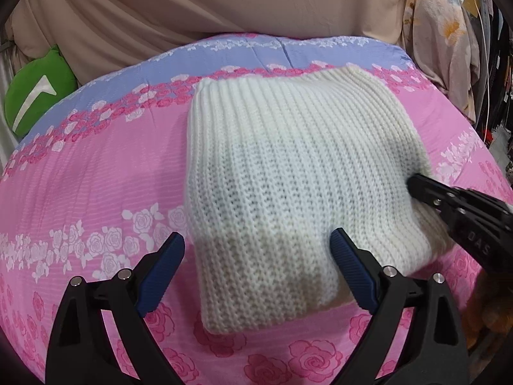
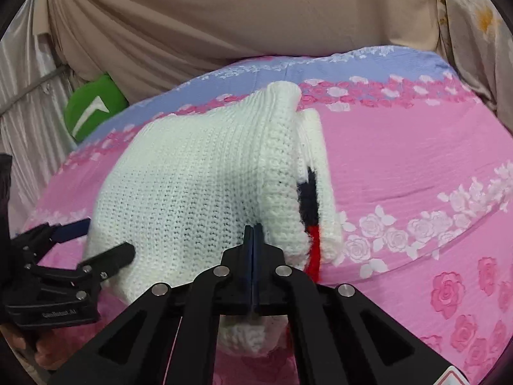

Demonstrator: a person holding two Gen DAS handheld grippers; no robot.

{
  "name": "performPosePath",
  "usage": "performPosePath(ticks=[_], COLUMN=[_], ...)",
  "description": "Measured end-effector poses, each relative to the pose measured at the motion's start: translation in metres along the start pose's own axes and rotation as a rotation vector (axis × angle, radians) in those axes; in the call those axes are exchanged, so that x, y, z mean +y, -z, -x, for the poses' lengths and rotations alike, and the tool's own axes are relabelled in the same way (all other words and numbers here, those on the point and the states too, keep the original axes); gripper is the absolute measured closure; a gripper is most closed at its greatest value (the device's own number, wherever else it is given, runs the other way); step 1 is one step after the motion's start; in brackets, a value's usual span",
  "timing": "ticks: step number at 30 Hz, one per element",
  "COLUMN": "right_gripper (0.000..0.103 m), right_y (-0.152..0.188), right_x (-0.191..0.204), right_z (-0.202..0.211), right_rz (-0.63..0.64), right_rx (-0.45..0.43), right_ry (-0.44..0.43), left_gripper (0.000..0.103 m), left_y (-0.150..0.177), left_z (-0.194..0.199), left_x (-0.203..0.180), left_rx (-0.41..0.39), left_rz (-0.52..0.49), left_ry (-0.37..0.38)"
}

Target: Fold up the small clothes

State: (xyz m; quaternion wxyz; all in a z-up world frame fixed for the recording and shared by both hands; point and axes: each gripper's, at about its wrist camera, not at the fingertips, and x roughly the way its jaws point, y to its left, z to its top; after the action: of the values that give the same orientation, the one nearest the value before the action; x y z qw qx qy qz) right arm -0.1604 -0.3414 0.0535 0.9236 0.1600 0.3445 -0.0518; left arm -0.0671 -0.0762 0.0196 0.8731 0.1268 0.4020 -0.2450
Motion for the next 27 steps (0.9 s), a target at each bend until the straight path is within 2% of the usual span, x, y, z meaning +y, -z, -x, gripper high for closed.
performPosePath(ticks=[2, 4, 7, 10, 11, 12, 14, 17, 19, 22, 23, 26, 27], right_gripper=[0.103, 0.098, 0.096, 0.096, 0.103, 0.103, 0.103, 0.095, 0.094, 0.095, 0.103, 0.103, 0.099], right_y=[-0.005, -0.010, -0.017, -0.018, -0.016, -0.015, -0.021, -0.034, -0.040, -0.041, -0.039, -0.040, -0.042], right_x=[0.005, 0.013, 0.019, 0.008, 0.002, -0.002, -0.001, 0.012, 0.018, 0.013, 0.007, 0.005, 0.008], right_z=[0.014, 0.033, 0.045, 0.020, 0.005, -0.005, -0.001, 0.023, 0.027, -0.007, -0.024, -0.022, -0.012], right_rz=[-0.007, 0.006, 0.026, 0.013, 0.006, -0.001, -0.021, 0.005, 0.029, 0.051, 0.043, 0.021, 0.013], right_rx=[-0.011, -0.063, -0.110, -0.060, -0.026, -0.006, -0.011, -0.087, -0.106, -0.037, -0.002, -0.023, -0.048], right_ry=[-0.006, -0.020, -0.016, 0.031, 0.036, 0.013, -0.006, -0.019, -0.010, 0.071, 0.072, 0.051, 0.035], left_gripper=[0.013, 0.013, 0.013, 0.013, 0.013, 0.013, 0.013, 0.012, 0.012, 0.012, 0.012, 0.012, 0.012], left_y=[0.004, 0.006, 0.007, 0.008, 0.008, 0.009, 0.009, 0.010, 0.010, 0.010, 0.010, 0.010, 0.010], left_z=[-0.002, -0.001, -0.003, -0.005, -0.006, -0.006, -0.007, -0.007, -0.008, -0.009, -0.009, -0.010, -0.010], left_x=[0.000, 0.000, -0.002, -0.003, -0.003, -0.003, -0.002, -0.003, -0.003, -0.003, -0.004, -0.004, -0.004], left_rx=[0.013, 0.015, 0.016, 0.021, 0.021, 0.023, 0.022, 0.021, 0.021, 0.021, 0.020, 0.021, 0.021], left_rz=[0.000, 0.001, 0.001, 0.002, 0.002, 0.002, 0.002, 0.004, 0.004, 0.007, 0.006, 0.003, 0.001], left_ry=[0.002, 0.005, 0.002, 0.002, 0.001, -0.001, -0.003, -0.005, -0.005, -0.004, -0.003, -0.004, -0.005])
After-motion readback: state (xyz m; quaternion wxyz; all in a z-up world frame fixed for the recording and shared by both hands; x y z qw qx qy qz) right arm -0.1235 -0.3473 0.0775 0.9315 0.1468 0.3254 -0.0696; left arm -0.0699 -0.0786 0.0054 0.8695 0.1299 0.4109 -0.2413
